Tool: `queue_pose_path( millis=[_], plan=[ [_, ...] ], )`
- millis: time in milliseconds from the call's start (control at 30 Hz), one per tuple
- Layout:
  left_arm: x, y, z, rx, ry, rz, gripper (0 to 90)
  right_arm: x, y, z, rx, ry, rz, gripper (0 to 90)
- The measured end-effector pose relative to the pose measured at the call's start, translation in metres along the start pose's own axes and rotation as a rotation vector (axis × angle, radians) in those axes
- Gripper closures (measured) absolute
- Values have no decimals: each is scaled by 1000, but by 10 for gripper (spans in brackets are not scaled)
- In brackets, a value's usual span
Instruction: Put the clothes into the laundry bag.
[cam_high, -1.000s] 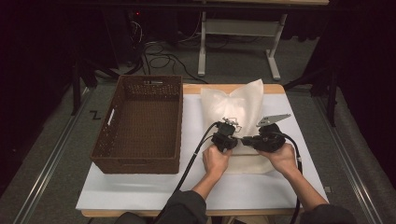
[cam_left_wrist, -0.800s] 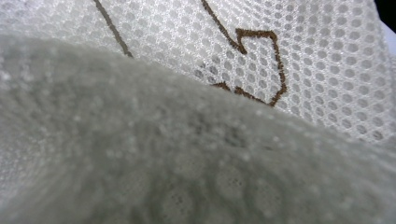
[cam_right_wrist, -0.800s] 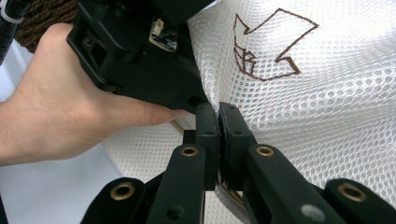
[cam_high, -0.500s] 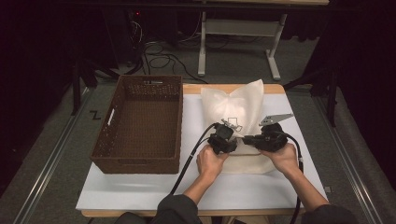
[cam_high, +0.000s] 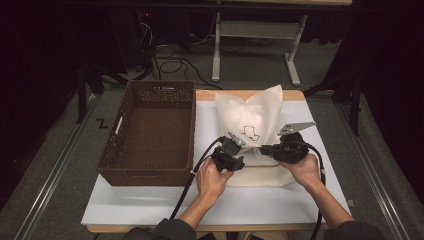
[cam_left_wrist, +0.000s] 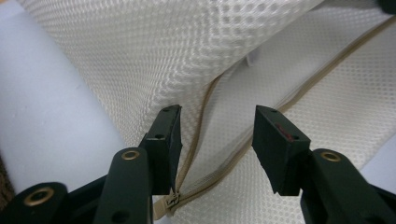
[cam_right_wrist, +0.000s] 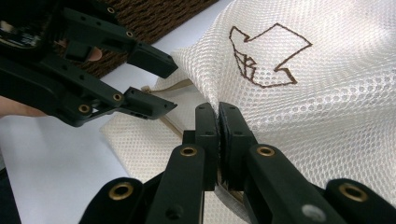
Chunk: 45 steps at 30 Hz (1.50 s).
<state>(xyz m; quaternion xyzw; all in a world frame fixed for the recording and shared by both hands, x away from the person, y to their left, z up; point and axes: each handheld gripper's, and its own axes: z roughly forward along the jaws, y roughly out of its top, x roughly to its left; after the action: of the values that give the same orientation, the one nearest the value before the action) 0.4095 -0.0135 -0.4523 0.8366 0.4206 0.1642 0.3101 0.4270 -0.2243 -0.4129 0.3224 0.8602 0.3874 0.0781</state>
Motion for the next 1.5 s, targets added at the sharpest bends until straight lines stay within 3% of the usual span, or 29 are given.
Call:
queue_pose_path(
  millis=[167, 367, 433, 567, 733, 1067, 1233, 1500],
  plan=[
    [1, 0, 6, 23, -1, -14, 480, 0, 0, -2, -7, 4, -5, 882],
    [-3, -1, 10, 49, 15, 8, 456, -1, 0, -7, -20, -2, -1, 882],
    [-2, -2, 12, 76, 28, 18, 562, 0, 1, -8, -23, 0, 2, 882],
    [3, -4, 13, 90, -1, -6, 737, 1, 2, -9, -17, 5, -7, 881],
    [2, -7, 5, 104, 9, 27, 836, 2, -1, -10, -3, 9, -9, 881],
    [-1, -14, -9, 111, 8, 67, 847, 4, -11, -11, 22, 23, -14, 875],
    [3, -14, -19, 107, 31, 70, 853, 5, -18, -7, 42, 33, -9, 875],
    [13, -17, -37, 82, 66, 67, 859, 20, -19, -3, 42, 54, -57, 876]
  ],
)
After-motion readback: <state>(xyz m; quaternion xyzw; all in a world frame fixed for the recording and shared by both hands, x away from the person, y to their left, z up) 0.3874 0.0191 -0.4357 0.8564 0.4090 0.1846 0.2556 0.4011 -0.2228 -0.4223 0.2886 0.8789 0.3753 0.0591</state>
